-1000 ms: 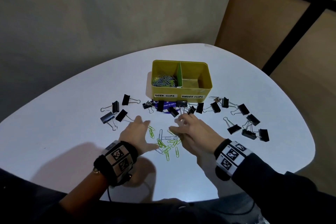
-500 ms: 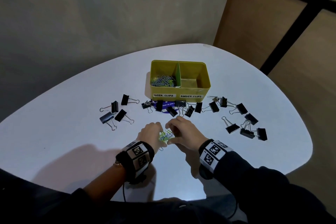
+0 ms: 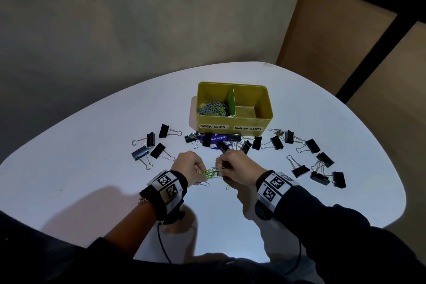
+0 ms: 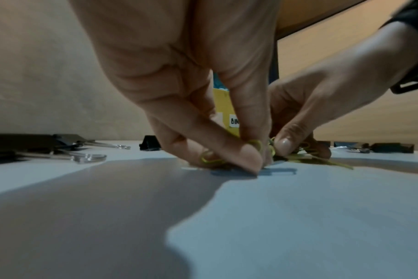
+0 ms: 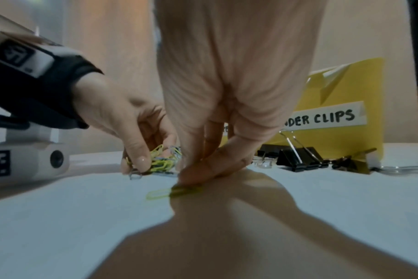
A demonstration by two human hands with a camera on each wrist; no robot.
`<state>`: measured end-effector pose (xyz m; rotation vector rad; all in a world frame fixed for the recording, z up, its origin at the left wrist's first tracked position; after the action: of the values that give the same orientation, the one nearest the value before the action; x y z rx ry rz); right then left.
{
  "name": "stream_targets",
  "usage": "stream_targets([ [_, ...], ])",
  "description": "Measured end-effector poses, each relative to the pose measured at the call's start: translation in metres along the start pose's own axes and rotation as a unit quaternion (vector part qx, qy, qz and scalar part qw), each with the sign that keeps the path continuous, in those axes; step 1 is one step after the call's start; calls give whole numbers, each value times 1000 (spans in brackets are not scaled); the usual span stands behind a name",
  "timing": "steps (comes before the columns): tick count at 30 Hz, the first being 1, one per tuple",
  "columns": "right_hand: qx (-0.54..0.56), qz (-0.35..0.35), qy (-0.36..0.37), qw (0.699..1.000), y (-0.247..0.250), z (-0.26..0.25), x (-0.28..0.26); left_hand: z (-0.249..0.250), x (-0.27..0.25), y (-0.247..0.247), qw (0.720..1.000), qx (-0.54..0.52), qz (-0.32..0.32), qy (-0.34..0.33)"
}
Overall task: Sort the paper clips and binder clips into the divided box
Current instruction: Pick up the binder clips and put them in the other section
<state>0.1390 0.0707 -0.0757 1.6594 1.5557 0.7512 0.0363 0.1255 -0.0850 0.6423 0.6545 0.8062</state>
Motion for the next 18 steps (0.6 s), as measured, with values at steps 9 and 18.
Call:
stream_targets([
  [9, 154, 187, -17, 970, 123, -22, 30, 7, 6, 29, 998, -59, 20, -11],
  [18, 64, 257, -76, 961, 154, 1, 70, 98, 39, 117, 979, -127, 137, -85],
])
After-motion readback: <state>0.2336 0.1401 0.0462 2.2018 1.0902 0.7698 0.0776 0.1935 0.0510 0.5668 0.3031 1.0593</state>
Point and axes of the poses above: each hand's wrist, its own x-axis towards the middle knuckle, its own y-axis out of the back of the hand, z = x × y, the point moved 10 cm from there along x, towards the middle knuckle, and after that the axes turned 9 degrees about z, right-handed, at the moved point
